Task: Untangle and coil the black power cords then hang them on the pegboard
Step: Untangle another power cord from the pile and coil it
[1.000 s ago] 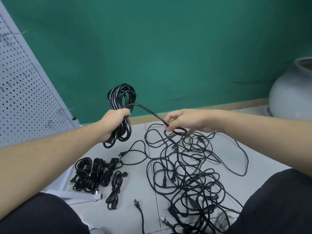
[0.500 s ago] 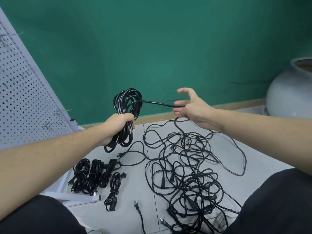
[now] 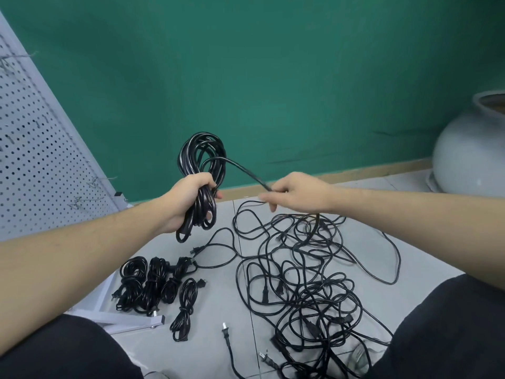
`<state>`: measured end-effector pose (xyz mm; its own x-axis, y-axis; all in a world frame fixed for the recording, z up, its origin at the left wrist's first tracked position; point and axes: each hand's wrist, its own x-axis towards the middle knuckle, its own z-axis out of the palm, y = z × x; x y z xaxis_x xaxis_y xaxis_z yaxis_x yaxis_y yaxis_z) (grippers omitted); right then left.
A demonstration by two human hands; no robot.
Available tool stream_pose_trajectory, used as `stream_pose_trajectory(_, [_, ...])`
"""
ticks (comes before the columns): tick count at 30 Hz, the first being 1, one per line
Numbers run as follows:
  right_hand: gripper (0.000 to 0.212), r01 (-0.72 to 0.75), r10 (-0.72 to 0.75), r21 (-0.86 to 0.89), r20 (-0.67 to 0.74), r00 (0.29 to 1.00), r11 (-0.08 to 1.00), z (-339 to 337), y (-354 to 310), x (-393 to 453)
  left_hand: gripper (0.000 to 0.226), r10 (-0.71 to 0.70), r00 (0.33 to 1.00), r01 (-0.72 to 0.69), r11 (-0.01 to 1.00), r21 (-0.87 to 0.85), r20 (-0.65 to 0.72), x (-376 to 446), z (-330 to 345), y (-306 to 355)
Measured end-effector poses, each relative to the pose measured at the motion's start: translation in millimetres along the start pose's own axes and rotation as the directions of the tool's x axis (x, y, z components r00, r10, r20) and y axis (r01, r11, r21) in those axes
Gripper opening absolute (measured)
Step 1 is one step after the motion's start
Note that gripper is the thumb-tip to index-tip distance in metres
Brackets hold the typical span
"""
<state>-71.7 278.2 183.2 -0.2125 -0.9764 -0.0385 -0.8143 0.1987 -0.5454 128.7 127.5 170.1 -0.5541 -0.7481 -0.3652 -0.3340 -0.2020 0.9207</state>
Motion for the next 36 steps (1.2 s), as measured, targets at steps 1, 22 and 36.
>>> stream_pose_trajectory(1, [0.048,0.026,-0.025,0.017,-0.093,0.995,1.0,-1,-2,0,0.031,-0.009,1.0,0.01,1.0,-0.002,0.01,-1,0,0])
stream_pose_trajectory(22, [0.048,-0.166,0.264,0.699,-0.033,0.964,0.696,12,-37,14,0.015,0.161,0.947,-0.167,0.986,-0.004,0.278,-26,42,0])
stream_pose_trajectory(36, [0.062,-0.215,0.225,0.428,0.027,0.974,0.878,8,-40,14,0.046,0.198,0.955,-0.176,0.978,-0.114,0.22,-39,58,13])
